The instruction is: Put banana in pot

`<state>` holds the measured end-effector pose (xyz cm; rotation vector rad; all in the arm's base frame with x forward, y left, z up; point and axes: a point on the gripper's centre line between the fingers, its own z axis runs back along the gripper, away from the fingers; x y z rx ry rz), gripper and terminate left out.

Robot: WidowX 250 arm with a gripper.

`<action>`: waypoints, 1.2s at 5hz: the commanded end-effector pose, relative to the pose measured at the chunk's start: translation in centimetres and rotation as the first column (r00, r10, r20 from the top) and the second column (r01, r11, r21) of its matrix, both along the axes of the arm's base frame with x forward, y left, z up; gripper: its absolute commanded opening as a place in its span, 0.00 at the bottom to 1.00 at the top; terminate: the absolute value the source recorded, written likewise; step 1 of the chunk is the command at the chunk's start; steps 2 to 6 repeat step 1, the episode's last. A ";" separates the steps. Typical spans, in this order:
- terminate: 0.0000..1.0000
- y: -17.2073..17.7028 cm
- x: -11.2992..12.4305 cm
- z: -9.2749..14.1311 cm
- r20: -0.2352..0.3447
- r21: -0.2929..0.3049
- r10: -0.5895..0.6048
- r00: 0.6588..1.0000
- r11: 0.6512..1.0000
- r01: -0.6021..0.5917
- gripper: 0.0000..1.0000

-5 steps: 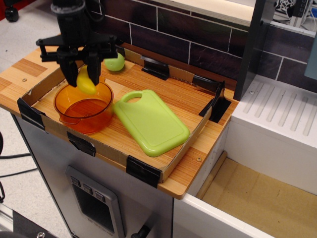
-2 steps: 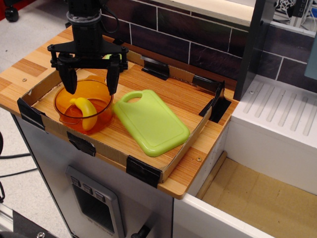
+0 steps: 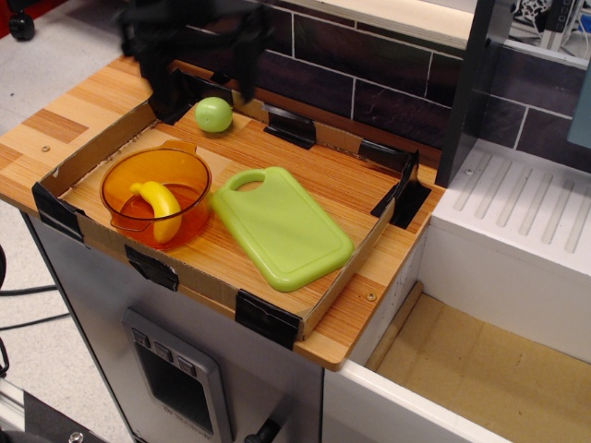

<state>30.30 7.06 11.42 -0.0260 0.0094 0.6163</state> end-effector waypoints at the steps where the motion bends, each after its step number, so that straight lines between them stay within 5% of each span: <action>1: 1.00 0.2 0.8 1.7 0.044 0.009 -0.001 0.999 1.000 0.000 1.00; 6: 1.00 0.2 0.8 1.7 0.044 0.009 -0.001 0.999 1.000 0.000 1.00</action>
